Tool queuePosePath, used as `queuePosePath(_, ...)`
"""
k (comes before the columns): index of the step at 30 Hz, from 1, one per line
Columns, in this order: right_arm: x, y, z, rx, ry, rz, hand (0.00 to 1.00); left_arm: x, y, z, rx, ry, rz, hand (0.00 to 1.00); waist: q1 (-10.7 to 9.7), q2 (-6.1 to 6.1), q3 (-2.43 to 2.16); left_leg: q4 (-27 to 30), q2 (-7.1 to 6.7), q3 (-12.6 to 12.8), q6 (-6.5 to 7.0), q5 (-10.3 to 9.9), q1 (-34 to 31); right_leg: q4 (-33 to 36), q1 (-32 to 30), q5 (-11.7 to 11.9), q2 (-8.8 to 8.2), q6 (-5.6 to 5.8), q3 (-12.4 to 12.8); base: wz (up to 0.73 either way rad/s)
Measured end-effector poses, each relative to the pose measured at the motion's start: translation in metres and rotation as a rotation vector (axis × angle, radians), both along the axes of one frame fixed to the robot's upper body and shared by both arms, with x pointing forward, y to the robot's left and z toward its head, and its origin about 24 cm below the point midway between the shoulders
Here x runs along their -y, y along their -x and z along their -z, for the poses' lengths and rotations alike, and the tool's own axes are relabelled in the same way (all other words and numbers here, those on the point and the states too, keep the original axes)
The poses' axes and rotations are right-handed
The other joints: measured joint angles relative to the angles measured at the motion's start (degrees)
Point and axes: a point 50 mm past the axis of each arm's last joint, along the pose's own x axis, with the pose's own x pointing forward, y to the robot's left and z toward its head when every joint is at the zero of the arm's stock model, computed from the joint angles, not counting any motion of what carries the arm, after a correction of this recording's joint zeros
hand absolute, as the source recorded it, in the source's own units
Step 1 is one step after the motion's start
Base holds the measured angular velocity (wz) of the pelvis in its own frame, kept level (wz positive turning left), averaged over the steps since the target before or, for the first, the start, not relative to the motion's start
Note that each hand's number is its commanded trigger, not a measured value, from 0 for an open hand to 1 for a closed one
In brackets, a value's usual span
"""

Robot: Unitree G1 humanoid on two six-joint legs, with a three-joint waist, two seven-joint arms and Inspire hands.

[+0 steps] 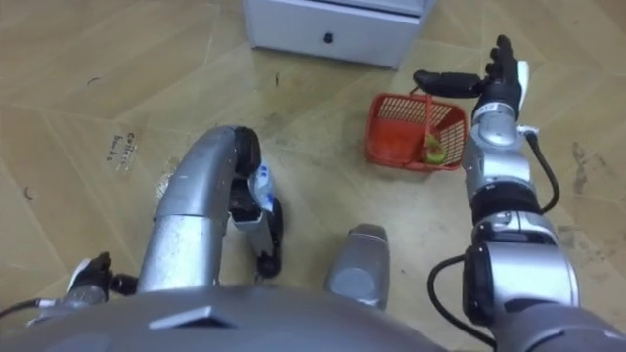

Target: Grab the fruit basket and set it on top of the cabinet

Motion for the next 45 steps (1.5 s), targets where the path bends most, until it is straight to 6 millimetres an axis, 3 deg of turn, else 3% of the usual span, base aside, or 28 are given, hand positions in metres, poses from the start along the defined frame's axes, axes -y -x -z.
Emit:
queuePosePath(3,0.001,-0.003,-0.003,0.006,0.02,-0.015,0.0,0.001,0.004,0.001,-0.007,0.01,0.005,0.0,0.6,-0.38,-0.01,0.0,0.54,0.0,-0.59,0.5,0.0,0.6,0.2,-1.4,0.0,-0.47,0.0,-0.02)
queuePosePath(9,-0.004,-0.012,-0.011,0.025,0.044,-0.059,0.0,0.001,0.012,0.002,-0.032,0.026,0.021,0.0,0.6,-1.14,0.34,0.4,0.68,0.0,-3.76,1.7,-1.0,3.7,-0.3,-3.2,-0.13,-1.9,0.3,0.04)
queuePosePath(10,-0.004,-0.015,-0.014,0.035,0.045,-0.062,0.0,0.001,0.013,0.002,-0.037,0.033,0.025,0.0,0.5,-1.23,0.39,0.7,0.71,-0.1,-4.55,2.1,-1.8,4.8,-0.8,-3.6,-0.12,-2.56,0.4,0.1)
queuePosePath(13,-0.004,-0.021,-0.021,0.054,0.067,-0.088,0.0,0.002,0.015,0.002,-0.045,0.043,0.03,0.0,0.5,-1.45,0.45,2.9,0.7,-0.2,-6.22,2.9,-4.6,8.3,-0.7,-6.5,-0.06,-3.07,0.3,0.08)
queuePosePath(14,-0.002,-0.025,-0.026,0.065,0.087,-0.098,0.0,0.01,0.014,0.005,-0.043,0.069,0.035,0.0,0.8,0.05,0.89,3.9,0.88,-1.8,-6.9,3.2,-6.0,9.1,-1.1,-6.7,1.63,-3.24,0.0,-0.04)
queuePosePath(16,-0.007,-0.025,-0.024,0.059,0.094,-0.124,0.0,0.011,0.015,0.005,-0.046,0.081,0.043,0.0,0.7,0.45,0.85,3.4,0.65,-2.5,-8.45,4.0,-6.7,9.4,-1.9,-6.8,2.12,-3.3,0.1,-0.05)
queuePosePath(18,-0.008,-0.024,-0.021,0.037,0.102,-0.137,0.0,0.012,0.014,0.005,-0.049,0.091,0.05,0.0,0.8,0.62,0.75,3.1,0.65,-3.4,-9.06,4.3,-7.0,9.4,-2.1,-6.8,2.95,-3.3,-0.3,0.0)
queuePosePath(22,-0.004,-0.021,-0.018,0.016,0.108,-0.136,0.0,0.015,0.009,0.006,-0.051,0.105,0.092,0.0,1.2,0.64,0.78,3.1,0.53,-4.2,-9.71,4.7,-7.7,9.5,-2.9,-6.8,3.58,-3.28,-0.7,0.02)
queuePosePath(26,0.005,-0.018,-0.015,-0.011,0.09,-0.125,0.0,0.019,-0.001,0.006,-0.04,0.126,0.141,0.0,3.3,1.44,1.05,3.6,0.76,-4.6,-9.75,4.7,-9.4,10.5,-4.9,-7.0,4.13,-2.99,0.2,-0.07)
queuePosePath(32,0.01,-0.011,-0.007,-0.054,0.057,-0.119,0.0,0.021,0.001,0.007,-0.057,0.138,0.175,0.0,5.1,3.04,1.52,3.9,0.96,-4.1,-10.09,4.4,-10.6,11.5,-7.0,-7.1,3.84,-2.82,1.2,-0.02)
queuePosePath(41,0.015,0.0,0.006,-0.128,0.033,-0.104,0.0,0.023,0.006,0.008,-0.065,0.154,0.142,0.0,6.8,5.51,1.52,3.6,1.16,-3.5,-10.18,4.5,-11.4,11.8,-8.4,-7.1,3.67,-2.8,2.4,-0.02)
queuePosePath(45,0.016,0.002,0.009,-0.144,0.034,-0.101,0.0,0.023,0.006,0.008,-0.069,0.173,0.136,0.0,6.8,5.54,1.5,3.5,1.17,-3.5,-10.34,4.5,-11.5,12.0,-8.6,-7.1,3.65,-2.8,2.5,0.0)
